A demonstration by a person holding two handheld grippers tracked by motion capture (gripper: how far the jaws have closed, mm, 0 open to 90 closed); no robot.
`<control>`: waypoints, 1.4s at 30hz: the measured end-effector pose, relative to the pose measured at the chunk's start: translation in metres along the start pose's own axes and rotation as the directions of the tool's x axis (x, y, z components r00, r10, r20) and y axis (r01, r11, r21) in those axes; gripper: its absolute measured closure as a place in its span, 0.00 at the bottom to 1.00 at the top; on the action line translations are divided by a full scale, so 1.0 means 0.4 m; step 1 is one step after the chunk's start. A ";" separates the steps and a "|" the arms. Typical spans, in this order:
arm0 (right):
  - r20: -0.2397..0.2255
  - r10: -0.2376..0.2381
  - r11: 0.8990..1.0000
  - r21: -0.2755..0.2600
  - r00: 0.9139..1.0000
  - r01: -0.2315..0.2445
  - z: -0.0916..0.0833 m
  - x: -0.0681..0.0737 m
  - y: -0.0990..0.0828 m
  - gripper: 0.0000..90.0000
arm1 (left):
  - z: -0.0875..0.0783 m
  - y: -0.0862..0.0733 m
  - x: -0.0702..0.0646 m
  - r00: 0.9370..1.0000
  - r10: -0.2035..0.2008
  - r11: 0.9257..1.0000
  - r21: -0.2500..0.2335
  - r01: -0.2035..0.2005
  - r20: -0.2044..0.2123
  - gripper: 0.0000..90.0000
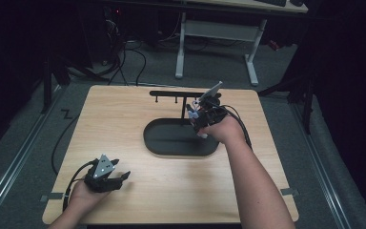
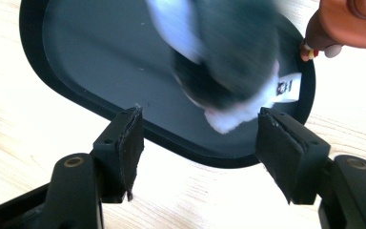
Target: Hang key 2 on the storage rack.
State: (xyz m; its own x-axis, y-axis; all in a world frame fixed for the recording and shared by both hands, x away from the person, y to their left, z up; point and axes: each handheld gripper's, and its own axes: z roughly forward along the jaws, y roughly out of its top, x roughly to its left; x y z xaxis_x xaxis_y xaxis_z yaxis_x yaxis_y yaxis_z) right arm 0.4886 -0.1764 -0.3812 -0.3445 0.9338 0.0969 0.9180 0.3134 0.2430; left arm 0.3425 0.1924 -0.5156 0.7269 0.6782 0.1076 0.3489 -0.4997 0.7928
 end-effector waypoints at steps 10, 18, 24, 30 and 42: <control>-0.011 0.012 1.000 -0.026 1.000 -0.012 0.007 -0.012 -0.053 0.39 | 0.004 0.004 -0.005 1.000 0.009 1.000 -0.004 -0.009 0.002 0.40; -0.005 -0.010 1.000 -0.017 1.000 0.010 0.043 -0.013 -0.109 0.39 | 0.007 0.006 -0.009 1.000 0.016 1.000 -0.001 -0.016 0.000 0.40; 0.008 -0.043 0.998 -0.037 0.999 0.043 0.078 -0.006 -0.158 0.38 | 0.008 0.007 -0.014 1.000 0.020 1.000 -0.002 -0.020 0.005 0.40; 0.021 -0.056 0.992 -0.112 0.998 0.058 0.110 0.010 -0.228 0.38 | 0.010 0.008 -0.023 0.999 0.027 1.000 0.000 -0.027 0.021 0.40; 0.075 -0.102 0.924 -0.361 0.992 0.122 0.175 0.043 -0.385 0.37 | 0.014 0.015 -0.048 0.997 0.036 0.999 -0.007 -0.035 0.072 0.40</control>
State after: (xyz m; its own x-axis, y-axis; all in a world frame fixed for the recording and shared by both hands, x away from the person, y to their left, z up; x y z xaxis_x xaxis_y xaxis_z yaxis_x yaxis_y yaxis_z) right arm 0.3550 -0.1965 -0.4844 -0.4202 0.9074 -0.0011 0.7355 0.3413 0.5853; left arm 0.3340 0.1732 -0.5164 0.7795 0.6196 0.0928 0.3185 -0.5194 0.7929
